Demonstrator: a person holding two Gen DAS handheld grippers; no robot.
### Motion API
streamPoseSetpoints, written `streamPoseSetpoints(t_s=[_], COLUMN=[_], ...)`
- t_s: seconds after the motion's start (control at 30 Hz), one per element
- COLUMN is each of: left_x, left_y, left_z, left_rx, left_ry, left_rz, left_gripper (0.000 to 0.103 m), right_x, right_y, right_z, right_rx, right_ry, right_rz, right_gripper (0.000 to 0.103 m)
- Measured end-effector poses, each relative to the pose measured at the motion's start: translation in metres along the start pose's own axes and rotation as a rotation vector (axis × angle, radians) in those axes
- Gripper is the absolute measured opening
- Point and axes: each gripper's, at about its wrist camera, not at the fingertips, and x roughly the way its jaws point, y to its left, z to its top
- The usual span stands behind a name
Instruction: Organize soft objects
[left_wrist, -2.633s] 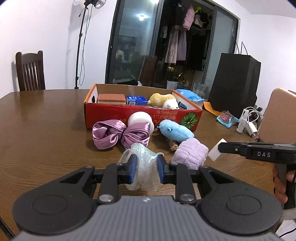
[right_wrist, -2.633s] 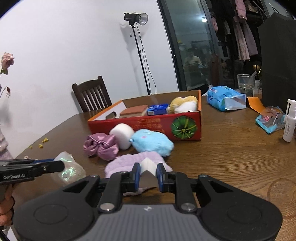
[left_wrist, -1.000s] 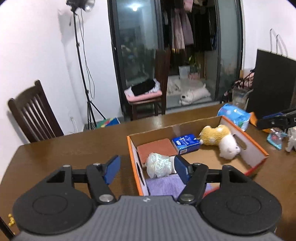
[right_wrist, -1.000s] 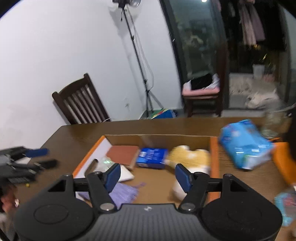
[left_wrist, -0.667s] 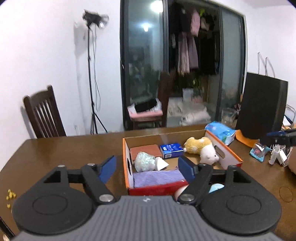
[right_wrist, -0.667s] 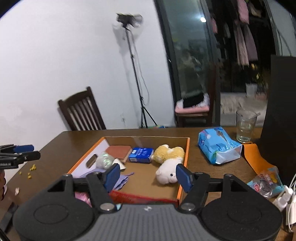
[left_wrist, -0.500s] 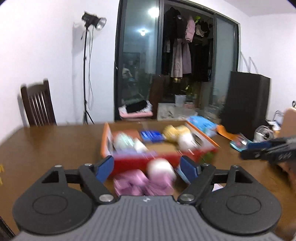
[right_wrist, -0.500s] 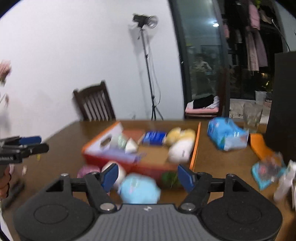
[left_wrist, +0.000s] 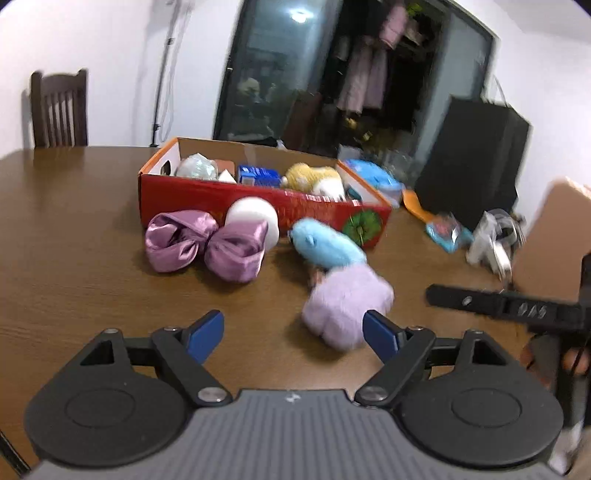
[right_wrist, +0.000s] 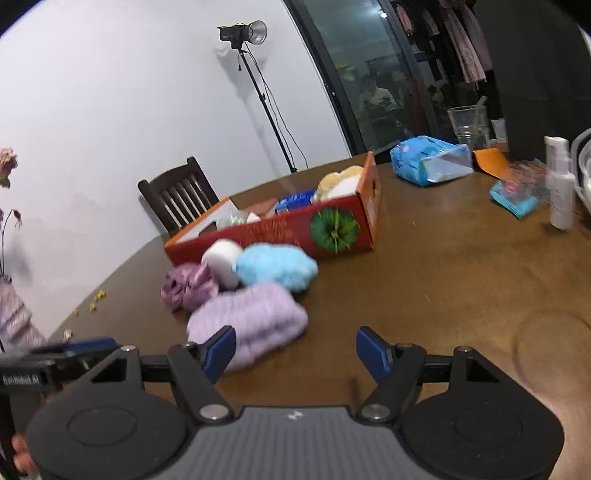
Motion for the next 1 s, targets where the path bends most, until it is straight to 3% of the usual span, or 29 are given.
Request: streamPoseSetpoints(t_s=[0.07,0.17,0.23,0.3,0.33,0.47,0.57,0.7,0.8,0.87,0.97,1.0], left_x=[0.014,0.039,0.052,0.056,0.054,0.041,0.030,0.028,0.039,0.050,0.067,0.068], left_y=[0.002,0.007,0.007,0.009,0.013,0.030,0.034,0.032,0.019,0.013,0.006,0.009], left_z=[0.006,0.011,0.009,0.005,0.003,-0.005,-0.007,0.002,0.013,0.017,0.012,0.008], left_rx=[-0.066,-0.147,-0.160,-0.171,-0.185,-0.209,-0.195,-0.216,-0.175,-0.166,-0.150,-0.157], left_ry=[-0.001,0.073,0.113,0.135,0.148,0.187,0.170,0.122,0.093,0.115,0.177,0.183], left_rz=[-0.023,-0.067,-0.084,-0.109,-0.132,-0.144,-0.128,-0.225,-0.236,-0.210,-0.203,-0.216], left_gripper=[0.075,0.052,0.042,0.033,0.032,0.034,0.039,0.055,0.057,0.055,0.033,0.032], right_x=[0.020,0.052,0.069,0.080,0.079,0.042,0.017,0.005,0.006,0.016,0.033,0.035], right_y=[0.001,0.002,0.001,0.004,0.005,0.011,0.009,0.005,0.006,0.006,0.009,0.012], right_z=[0.011,0.024,0.029,0.027,0.025,0.008,-0.015,-0.020,-0.007,-0.002,-0.005,-0.009], right_rx=[-0.030,-0.041,-0.019,-0.029,-0.034,-0.060,-0.017,0.038,0.047,0.056,0.060,0.049], right_ry=[0.002,0.035,0.069,0.112,0.128,0.160,0.154,0.093,0.030,0.032,0.071,0.068], right_rz=[0.007,0.039,0.060,0.051,0.062,0.103,0.101,0.073,0.056,0.035,-0.009,-0.023], right_gripper=[0.069,0.056,0.046,0.025,0.023,0.022,0.025,0.034,0.044,0.043,0.040,0.033])
